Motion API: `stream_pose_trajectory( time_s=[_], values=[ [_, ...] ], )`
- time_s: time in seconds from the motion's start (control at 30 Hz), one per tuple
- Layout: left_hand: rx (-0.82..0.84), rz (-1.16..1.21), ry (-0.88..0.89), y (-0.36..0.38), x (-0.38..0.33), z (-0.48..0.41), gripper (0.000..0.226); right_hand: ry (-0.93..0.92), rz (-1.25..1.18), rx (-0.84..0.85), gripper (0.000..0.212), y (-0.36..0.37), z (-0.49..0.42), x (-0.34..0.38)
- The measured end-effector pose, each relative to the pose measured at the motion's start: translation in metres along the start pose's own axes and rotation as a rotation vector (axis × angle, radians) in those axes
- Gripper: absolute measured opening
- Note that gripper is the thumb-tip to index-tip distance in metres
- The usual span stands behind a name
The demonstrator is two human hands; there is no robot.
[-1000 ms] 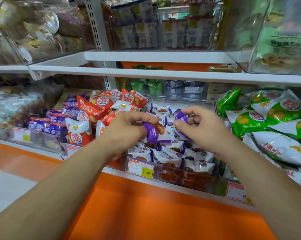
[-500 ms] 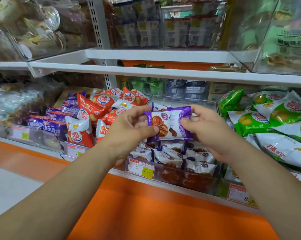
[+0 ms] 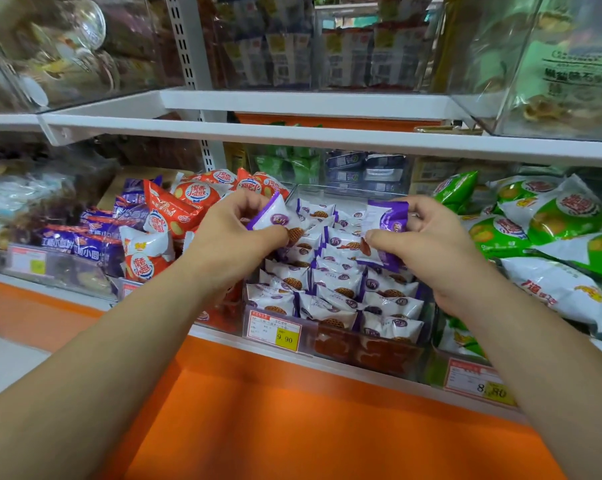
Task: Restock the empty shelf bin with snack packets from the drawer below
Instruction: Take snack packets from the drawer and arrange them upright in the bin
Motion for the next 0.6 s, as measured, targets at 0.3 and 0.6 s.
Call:
stream_pose_trajectory(
  time_s=[0.3,0.6],
  values=[
    [0.358,-0.460,0.162,0.028,-0.009,-0.038,0.034,0.047,-0.019,-0.003,0.032,0.011,-0.009,-0.008],
    [0.566,-1.224,0.369,0.031,0.000,-0.060,0.039,0.049,-0.039,0.045,0.032,0.015,-0.013,-0.012]
  ],
)
Point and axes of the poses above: each hand's wrist, its own z-axis away from the middle knuckle, its own y-axis out of the palm, x = y × z, the point moved 5 cm from there along -z, towards the middle knuckle, and after that the axes turned 7 degrees about z, right-handed, at the moved point
